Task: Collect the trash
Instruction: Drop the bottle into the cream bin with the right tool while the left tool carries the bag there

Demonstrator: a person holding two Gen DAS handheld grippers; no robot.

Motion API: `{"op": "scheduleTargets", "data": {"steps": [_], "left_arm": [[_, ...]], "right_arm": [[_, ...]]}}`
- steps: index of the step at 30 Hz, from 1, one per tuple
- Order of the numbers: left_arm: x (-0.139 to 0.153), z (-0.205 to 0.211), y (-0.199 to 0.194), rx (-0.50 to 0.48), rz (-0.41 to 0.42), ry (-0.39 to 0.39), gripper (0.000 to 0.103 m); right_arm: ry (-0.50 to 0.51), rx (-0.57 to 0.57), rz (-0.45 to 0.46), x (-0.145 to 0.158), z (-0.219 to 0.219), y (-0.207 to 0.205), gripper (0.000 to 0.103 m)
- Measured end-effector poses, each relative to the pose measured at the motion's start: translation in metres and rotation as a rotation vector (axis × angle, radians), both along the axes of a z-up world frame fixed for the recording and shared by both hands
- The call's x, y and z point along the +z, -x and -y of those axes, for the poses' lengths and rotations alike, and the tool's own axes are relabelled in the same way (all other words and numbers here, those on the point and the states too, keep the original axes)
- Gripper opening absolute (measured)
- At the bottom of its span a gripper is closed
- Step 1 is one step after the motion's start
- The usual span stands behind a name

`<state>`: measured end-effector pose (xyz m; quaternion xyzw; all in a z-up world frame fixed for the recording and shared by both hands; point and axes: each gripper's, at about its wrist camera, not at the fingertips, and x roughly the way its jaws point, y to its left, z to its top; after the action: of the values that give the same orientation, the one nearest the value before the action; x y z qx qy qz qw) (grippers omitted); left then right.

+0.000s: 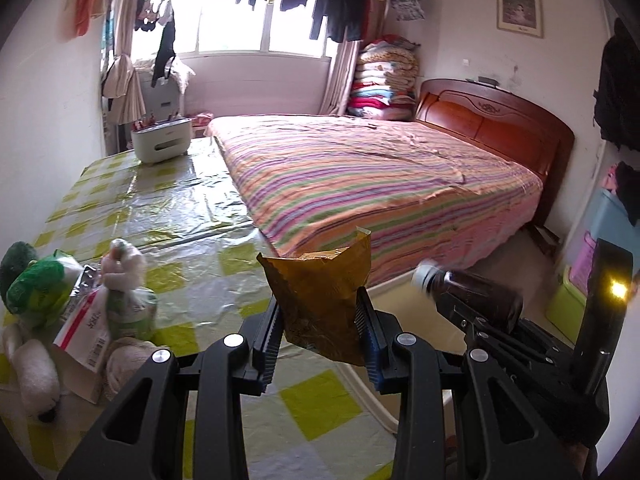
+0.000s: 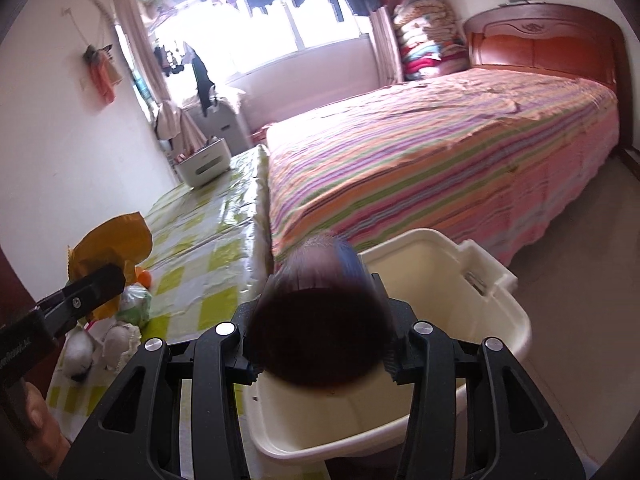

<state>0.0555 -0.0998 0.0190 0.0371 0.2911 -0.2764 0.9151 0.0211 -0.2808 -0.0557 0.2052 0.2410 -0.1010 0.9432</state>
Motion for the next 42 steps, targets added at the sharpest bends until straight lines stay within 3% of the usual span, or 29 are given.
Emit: {"op": "scheduleTargets", "data": {"steps": [8, 17, 18, 20, 24, 38, 40, 42], "left_arm": [[-0.009, 0.015, 0.005, -0.033, -0.016, -0.025, 0.034], [-0.018, 0.023, 0.007, -0.047, -0.026, -0.052, 0.035], [-0.02, 0.025, 0.006, -0.05, -0.029, -0.056, 0.035], [-0.024, 0.029, 0.006, -0.058, -0.038, -0.064, 0.035], [-0.034, 0.039, 0.003, -0.074, -0.046, -0.086, 0.035], [-0.059, 0.073, 0.012, -0.172, -0.069, -0.158, 0.037], [-0.059, 0.072, 0.013, -0.168, -0.066, -0.167, 0.04], [-0.058, 0.071, 0.012, -0.155, -0.057, -0.17, 0.057]], "right_arm": [[-0.045, -0.057, 0.028, -0.003, 0.014, 0.012, 0.052], [-0.063, -0.132, 0.114, 0.004, 0.016, 0.033, 0.052], [-0.056, -0.146, 0.132, 0.007, 0.015, 0.037, 0.054], [-0.035, -0.177, 0.172, 0.011, 0.012, 0.046, 0.066], [0.011, -0.214, 0.243, 0.021, 0.008, 0.065, 0.068], [-0.122, -0.244, 0.239, 0.008, 0.034, 0.074, 0.069], [-0.127, -0.241, 0.236, 0.007, 0.034, 0.073, 0.069], [-0.122, -0.238, 0.233, 0.008, 0.032, 0.071, 0.069]]}}
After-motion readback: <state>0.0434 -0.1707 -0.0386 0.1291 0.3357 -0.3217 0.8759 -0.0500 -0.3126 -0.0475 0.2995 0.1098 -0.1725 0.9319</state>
